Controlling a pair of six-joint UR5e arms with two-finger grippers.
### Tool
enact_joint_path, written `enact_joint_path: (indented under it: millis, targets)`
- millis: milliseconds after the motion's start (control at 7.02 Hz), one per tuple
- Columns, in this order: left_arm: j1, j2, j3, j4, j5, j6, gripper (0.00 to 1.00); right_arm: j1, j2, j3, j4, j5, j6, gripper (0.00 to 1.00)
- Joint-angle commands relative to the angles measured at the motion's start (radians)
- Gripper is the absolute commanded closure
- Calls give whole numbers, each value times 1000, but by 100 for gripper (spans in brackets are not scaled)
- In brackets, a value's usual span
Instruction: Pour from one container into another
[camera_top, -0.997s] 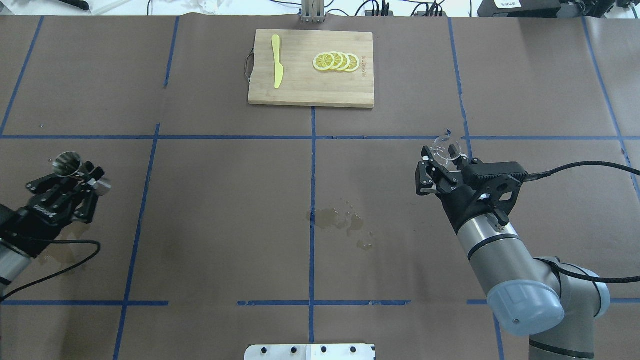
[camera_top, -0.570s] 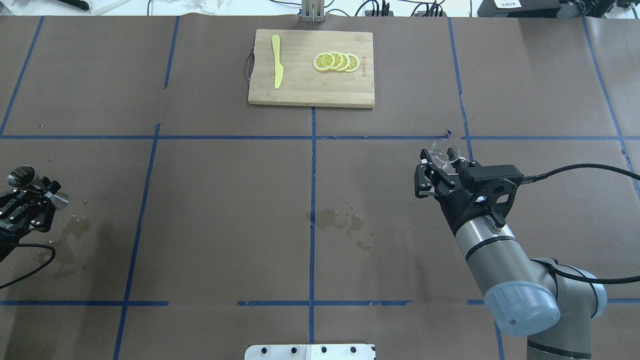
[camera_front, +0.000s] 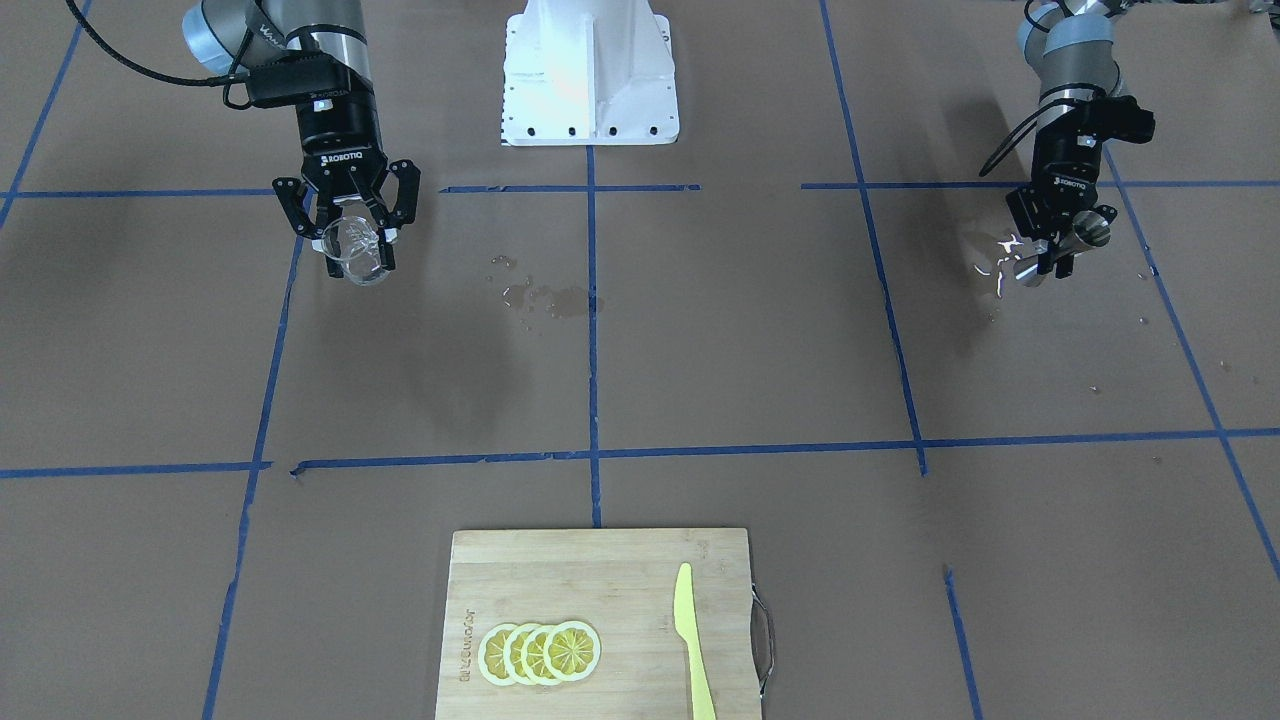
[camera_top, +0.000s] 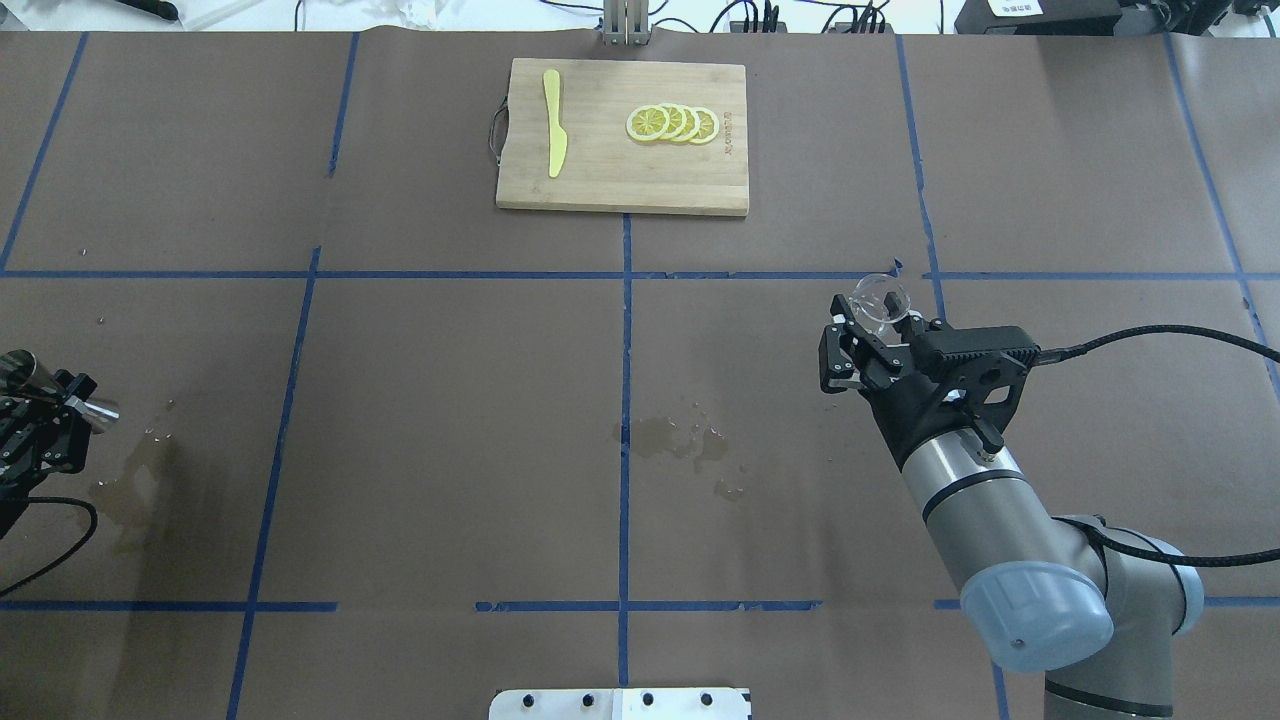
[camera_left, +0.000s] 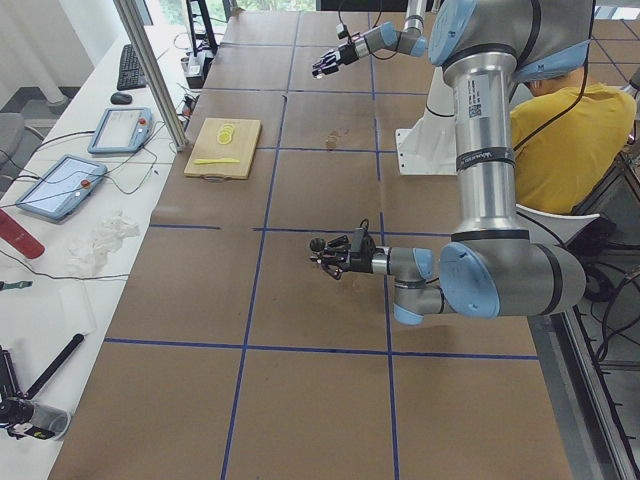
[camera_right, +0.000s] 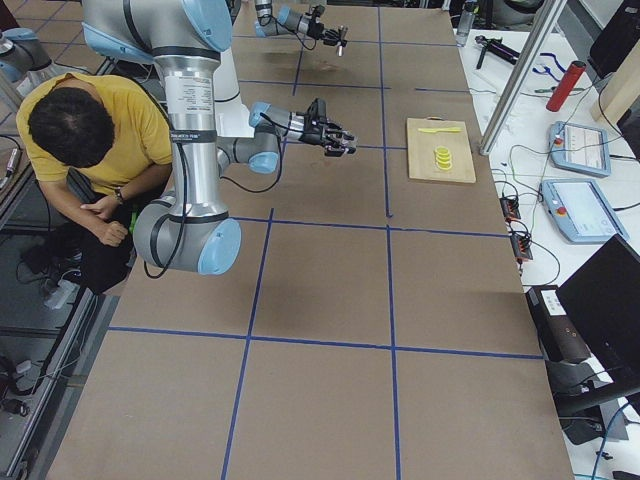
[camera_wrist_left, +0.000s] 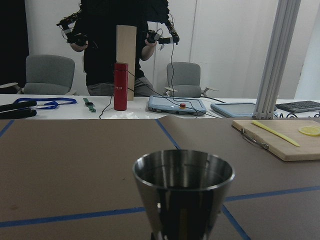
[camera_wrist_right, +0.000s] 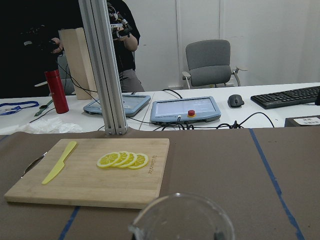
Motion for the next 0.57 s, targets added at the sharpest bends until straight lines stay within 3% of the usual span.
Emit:
enact_joint_path:
  millis: [0,427]
  targets:
    - [55,1,31,3,114,144,100,1,2,2,0,0,-1,100]
    - [110,0,51,4,107,147,100,1,4,5,2,0,0,100]
